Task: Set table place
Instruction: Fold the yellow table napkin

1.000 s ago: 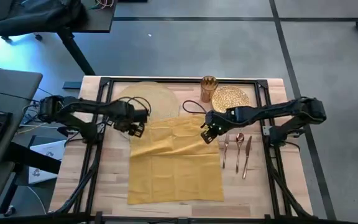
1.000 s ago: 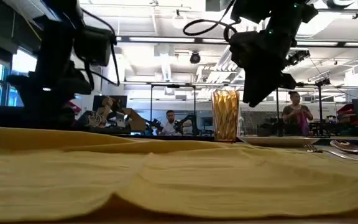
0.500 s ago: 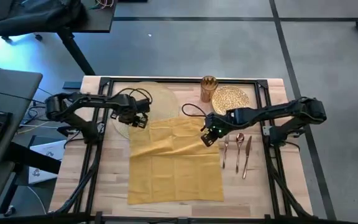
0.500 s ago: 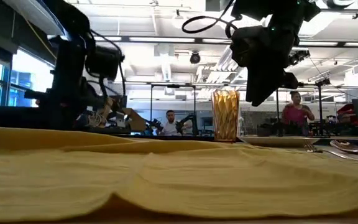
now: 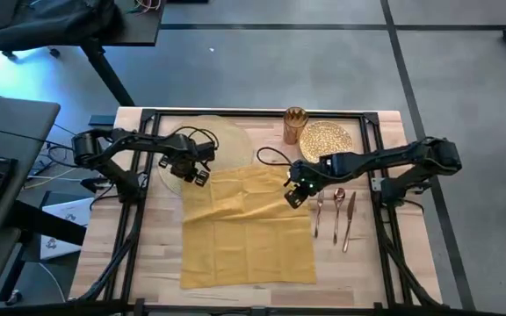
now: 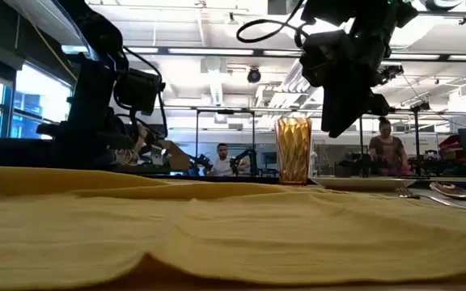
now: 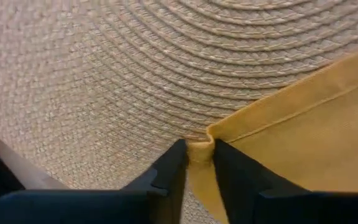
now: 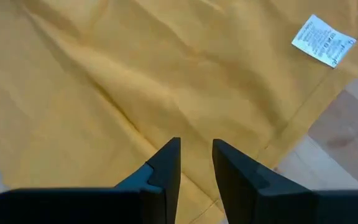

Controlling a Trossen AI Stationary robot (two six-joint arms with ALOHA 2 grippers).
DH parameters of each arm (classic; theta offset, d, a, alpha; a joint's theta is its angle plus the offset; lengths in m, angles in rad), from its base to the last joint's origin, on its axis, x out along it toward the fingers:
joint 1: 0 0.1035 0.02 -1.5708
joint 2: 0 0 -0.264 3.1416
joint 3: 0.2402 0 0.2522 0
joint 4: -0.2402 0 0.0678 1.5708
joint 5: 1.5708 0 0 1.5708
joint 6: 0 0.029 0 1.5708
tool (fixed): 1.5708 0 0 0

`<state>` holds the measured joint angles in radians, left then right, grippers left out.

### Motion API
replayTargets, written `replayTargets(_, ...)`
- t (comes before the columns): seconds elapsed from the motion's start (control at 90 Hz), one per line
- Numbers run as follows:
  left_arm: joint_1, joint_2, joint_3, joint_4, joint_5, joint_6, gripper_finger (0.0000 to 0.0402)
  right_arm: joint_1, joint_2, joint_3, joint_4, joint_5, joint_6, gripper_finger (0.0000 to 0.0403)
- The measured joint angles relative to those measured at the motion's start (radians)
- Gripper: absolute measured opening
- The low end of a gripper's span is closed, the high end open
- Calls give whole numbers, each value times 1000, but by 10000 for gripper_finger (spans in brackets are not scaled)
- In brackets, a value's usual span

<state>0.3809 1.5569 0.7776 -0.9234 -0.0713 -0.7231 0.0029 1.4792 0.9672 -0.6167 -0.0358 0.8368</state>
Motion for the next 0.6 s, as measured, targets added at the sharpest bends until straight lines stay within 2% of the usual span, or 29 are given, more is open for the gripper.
replayTargets(0.067, -11, -15, 24, -27, -16, 36, 7, 0, 0, 0, 0, 1, 0, 78)
replayTargets(0.2, -48, -72, 93, -85, -67, 103, 5, 0, 0, 0, 0, 1, -8, 78)
replayTargets(0.322, -112, -143, 158, -115, -72, 143, 3, -21, -15, 0, -1, -31, 22, 78)
replayTargets(0.489, -260, -236, 206, -107, -68, 151, 1, -81, -40, 1, -4, -25, 31, 78)
replayTargets(0.6, -383, -270, 209, -44, -5, 148, 1, -122, -39, 1, -12, -19, -8, 80)
